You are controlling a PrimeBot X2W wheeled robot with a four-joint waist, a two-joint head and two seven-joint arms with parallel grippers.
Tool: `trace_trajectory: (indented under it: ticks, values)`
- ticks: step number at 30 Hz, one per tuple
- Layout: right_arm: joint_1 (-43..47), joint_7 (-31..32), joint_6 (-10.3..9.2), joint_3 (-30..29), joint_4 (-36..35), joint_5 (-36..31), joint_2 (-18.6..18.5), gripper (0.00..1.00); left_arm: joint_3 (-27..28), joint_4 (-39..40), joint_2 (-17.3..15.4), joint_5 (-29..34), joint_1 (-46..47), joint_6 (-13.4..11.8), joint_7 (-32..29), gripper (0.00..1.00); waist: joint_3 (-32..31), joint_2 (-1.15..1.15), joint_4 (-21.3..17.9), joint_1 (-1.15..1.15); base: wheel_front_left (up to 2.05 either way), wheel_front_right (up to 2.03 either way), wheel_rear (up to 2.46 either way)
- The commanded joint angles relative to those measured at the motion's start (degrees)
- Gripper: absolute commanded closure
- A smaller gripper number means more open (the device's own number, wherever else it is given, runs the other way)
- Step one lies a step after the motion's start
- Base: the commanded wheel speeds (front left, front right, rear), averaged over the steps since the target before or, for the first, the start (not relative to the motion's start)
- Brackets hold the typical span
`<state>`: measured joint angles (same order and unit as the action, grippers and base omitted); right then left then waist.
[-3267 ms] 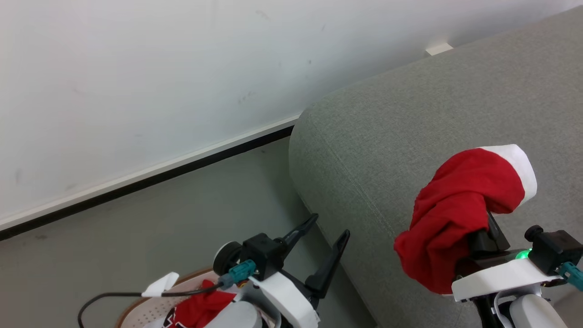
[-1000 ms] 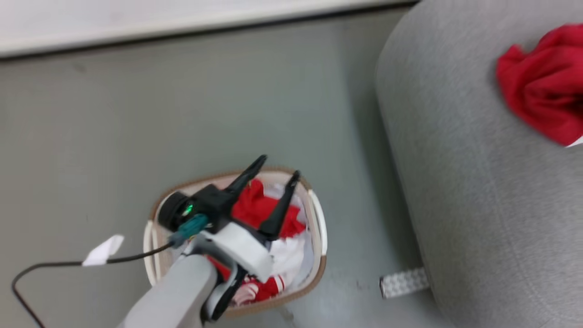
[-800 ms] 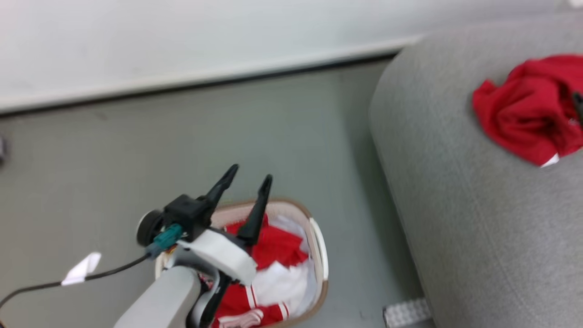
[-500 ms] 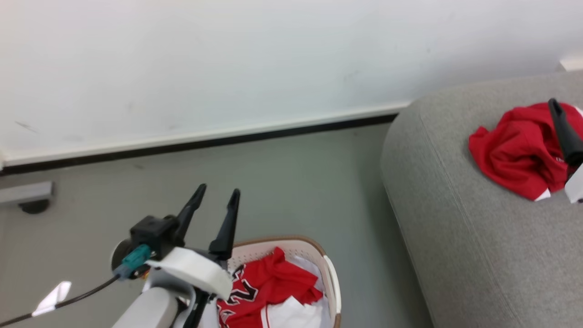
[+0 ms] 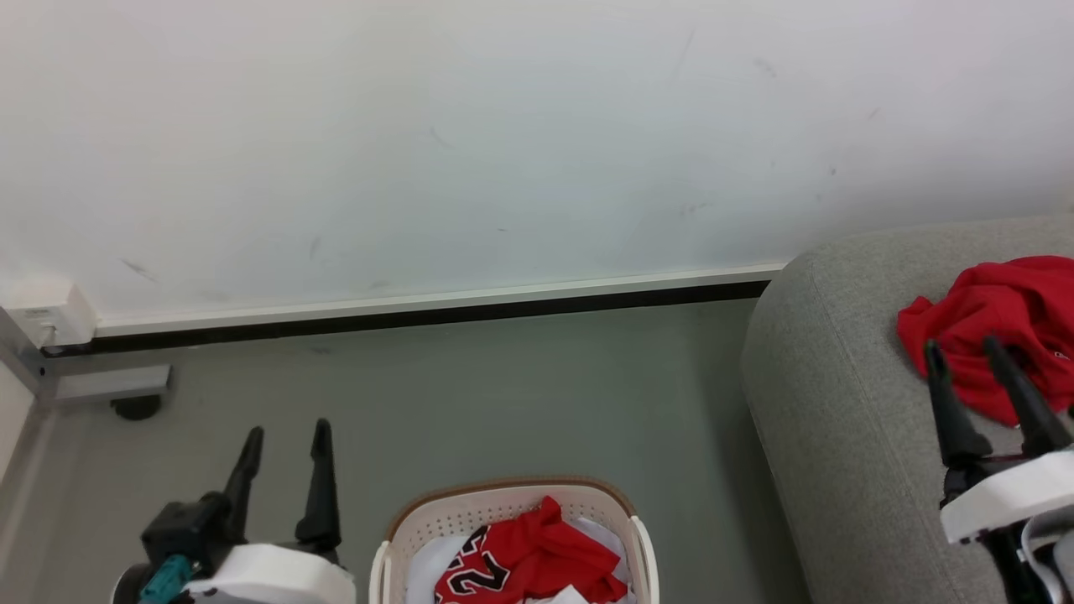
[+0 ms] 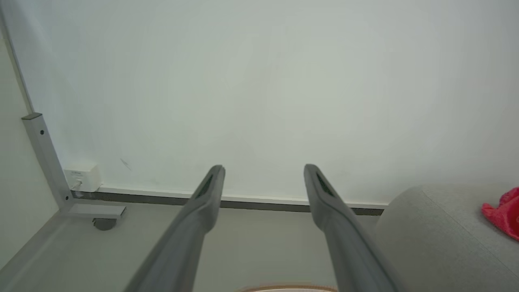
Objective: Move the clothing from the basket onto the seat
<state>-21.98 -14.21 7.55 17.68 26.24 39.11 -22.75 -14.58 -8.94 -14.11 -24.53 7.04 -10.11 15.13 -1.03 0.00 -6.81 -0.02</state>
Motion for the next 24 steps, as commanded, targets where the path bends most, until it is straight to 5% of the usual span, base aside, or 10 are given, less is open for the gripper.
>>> trace_trajectory:
  ticks: [1, 16, 24]
  values:
    - [2.4, -0.6, -0.12, -1.1, -1.3, -0.9, 0.9, 0.0, 1.0, 0.3, 0.3, 1.3, -1.3, 0.2, 0.0, 0.0, 0.0, 0.0, 0.0, 0.02, 0.0, 0.0, 0.0]
    - [17.9, -1.0, -0.12, -9.9, -13.8, -13.5, 14.9, 0.0, 11.5, 1.2, 7.8, 9.3, -7.6, 6.8, 0.0, 0.0, 1.2, 0.0, -0.7, 0.02, 0.0, 0.0, 0.0]
    - [17.6, -1.0, -0.12, -10.2, -14.6, -15.7, 16.2, 0.0, 13.6, 0.8, 9.6, 12.1, -6.1, 9.3, 0.0, 0.0, 1.6, 0.0, -0.7, 0.02, 0.0, 0.0, 0.0]
